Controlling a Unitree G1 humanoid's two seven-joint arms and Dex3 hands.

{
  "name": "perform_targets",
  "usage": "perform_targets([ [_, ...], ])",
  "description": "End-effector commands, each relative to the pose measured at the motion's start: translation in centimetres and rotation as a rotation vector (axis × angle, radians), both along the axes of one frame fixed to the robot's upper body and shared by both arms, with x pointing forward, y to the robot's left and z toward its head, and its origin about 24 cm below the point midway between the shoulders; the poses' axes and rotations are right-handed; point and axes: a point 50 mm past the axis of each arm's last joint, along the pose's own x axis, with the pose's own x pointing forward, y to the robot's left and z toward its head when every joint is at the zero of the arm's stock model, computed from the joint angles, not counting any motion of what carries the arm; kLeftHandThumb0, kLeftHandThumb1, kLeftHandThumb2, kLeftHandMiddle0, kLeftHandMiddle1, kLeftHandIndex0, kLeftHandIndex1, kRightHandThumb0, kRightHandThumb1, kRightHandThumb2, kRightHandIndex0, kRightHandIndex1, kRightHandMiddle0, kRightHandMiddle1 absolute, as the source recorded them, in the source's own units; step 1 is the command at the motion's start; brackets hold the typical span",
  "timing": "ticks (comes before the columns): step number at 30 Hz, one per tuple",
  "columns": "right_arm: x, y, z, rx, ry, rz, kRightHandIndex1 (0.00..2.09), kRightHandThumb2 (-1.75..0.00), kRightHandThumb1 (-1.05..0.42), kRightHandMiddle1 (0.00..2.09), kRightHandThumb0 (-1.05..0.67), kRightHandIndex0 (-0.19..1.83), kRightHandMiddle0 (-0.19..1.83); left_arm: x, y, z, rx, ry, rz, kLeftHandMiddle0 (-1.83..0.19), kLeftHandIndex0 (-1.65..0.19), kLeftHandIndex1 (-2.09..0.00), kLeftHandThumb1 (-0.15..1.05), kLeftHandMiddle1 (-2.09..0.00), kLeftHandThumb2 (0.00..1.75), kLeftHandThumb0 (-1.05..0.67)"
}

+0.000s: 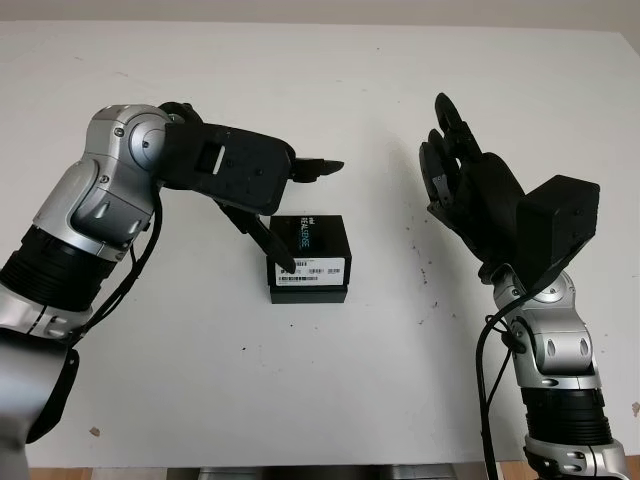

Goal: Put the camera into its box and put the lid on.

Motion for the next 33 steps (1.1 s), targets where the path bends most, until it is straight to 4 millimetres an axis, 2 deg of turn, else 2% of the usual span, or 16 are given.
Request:
perform_targets([
  [1, -0.2, -0.1, 0.0, -0.011, -0.012, -0.002, 0.06, -0.63, -1.05, 0.06, -0.63, -0.11, -0.10, -0.3, -0.4, -0.8, 0.008, -0.034, 0.014, 0.19, 0.19, 0.00, 1.04, 0.00, 0.10, -1.05],
  [6, -0.3, -0.1, 0.0, 0.005, -0.010, -0.001, 0.06, -0.62, -1.05, 0.06, -0.63, -0.11, -0.10, -0.3, -0.7, -2.2, -0.029, -0.013, 0.086, 0.19, 0.19, 0.00, 1.05, -0.01, 0.13, -1.05],
  [9, -0.3, -0.1, 0.1, 0.011, -0.009, 0.004, 0.05, -0.61, -1.05, 0.05, -0.64, -0.12, -0.10, -0.6, -0.9, -2.4, -0.012, -0.022, 0.084, 0.04, 0.15, -0.02, 1.05, -0.09, 0.22, -1.05],
  [10, -0.3, -0.1, 0.1, 0.007, -0.008, 0.005, 0.05, -0.61, -1.05, 0.05, -0.64, -0.12, -0.10, -0.7, -1.0, -2.4, 0.004, -0.026, 0.082, 0.02, 0.12, -0.04, 1.05, -0.21, 0.28, -1.05],
  [11, -0.3, -0.1, 0.1, 0.006, -0.006, 0.005, 0.05, -0.62, -1.05, 0.05, -0.64, -0.12, -0.10, -0.7, -1.1, -2.4, 0.022, -0.028, 0.082, 0.11, 0.08, -0.06, 1.05, -0.64, 0.32, -1.05],
  [13, -0.2, -0.1, 0.1, 0.006, -0.008, 0.004, 0.05, -0.62, -1.05, 0.05, -0.63, -0.12, -0.10, -1.0, -1.2, -2.4, 0.048, -0.036, 0.070, 0.16, 0.07, -0.08, 1.05, -0.81, 0.35, -1.05],
  [18, -0.2, -0.1, 0.2, 0.003, -0.007, 0.001, 0.05, -0.61, -1.05, 0.05, -0.64, -0.12, -0.10, -1.6, -1.5, -2.1, 0.099, -0.053, 0.042, 0.03, 0.11, -0.06, 1.05, -0.47, 0.47, -1.05],
  [21, -0.2, -0.1, 0.2, -0.002, -0.014, 0.005, 0.05, -0.61, -1.05, 0.06, -0.63, -0.12, -0.10, -1.8, -1.5, -1.7, 0.087, -0.009, 0.053, 0.02, 0.09, -0.07, 1.05, -1.22, 0.42, -1.05],
  [23, -0.2, -0.1, 0.2, -0.007, -0.015, 0.007, 0.05, -0.61, -1.05, 0.05, -0.62, -0.12, -0.10, -1.9, -1.6, -1.4, 0.079, 0.012, 0.044, -0.02, 0.07, -0.07, 1.05, -1.46, 0.40, -1.05],
  [24, -0.2, -0.1, 0.2, -0.010, -0.014, 0.007, 0.05, -0.62, -1.05, 0.05, -0.62, -0.12, -0.11, -2.1, -1.6, -1.3, 0.079, 0.018, 0.038, -0.06, 0.06, -0.08, 1.05, -1.83, 0.39, -1.05],
  [26, -0.1, -0.1, 0.2, -0.018, -0.016, 0.005, 0.05, -0.61, -1.05, 0.05, -0.62, -0.13, -0.11, -2.3, -1.6, -0.9, 0.099, 0.028, 0.024, -0.22, 0.03, -0.10, 1.05, -2.03, 0.40, -1.05],
  [27, -0.1, -0.1, 0.2, -0.019, -0.016, 0.005, 0.05, -0.61, -1.05, 0.05, -0.62, -0.13, -0.11, -2.3, -1.7, -0.7, 0.112, 0.032, 0.020, -0.13, 0.02, -0.10, 1.05, -2.07, 0.41, -1.05],
  [28, -0.1, -0.1, 0.3, -0.019, -0.018, 0.004, 0.05, -0.61, -1.05, 0.05, -0.63, -0.13, -0.11, -2.4, -1.7, -0.6, 0.120, 0.038, 0.017, -0.19, 0.01, -0.11, 1.05, -2.08, 0.40, -1.05],
  [30, -0.1, 0.0, 0.3, -0.018, -0.019, 0.006, 0.05, -0.60, -1.05, 0.05, -0.63, -0.13, -0.11, -2.4, -1.8, -0.4, 0.124, 0.049, 0.015, 0.00, 0.01, -0.11, 1.05, -2.09, 0.37, -1.05],
  [31, -0.1, 0.0, 0.3, -0.013, -0.018, 0.007, 0.05, -0.60, -1.05, 0.05, -0.63, -0.13, -0.12, -2.4, -1.8, -0.4, 0.127, 0.054, 0.014, 0.09, 0.02, -0.11, 1.05, -1.76, 0.35, -1.05],
  [33, -0.1, 0.0, 0.3, -0.008, -0.021, 0.013, 0.05, -0.60, -1.05, 0.04, -0.61, -0.14, -0.13, -2.4, -1.8, -0.3, 0.137, 0.053, 0.011, 0.00, 0.04, -0.10, 1.05, -1.16, 0.31, -1.05],
])
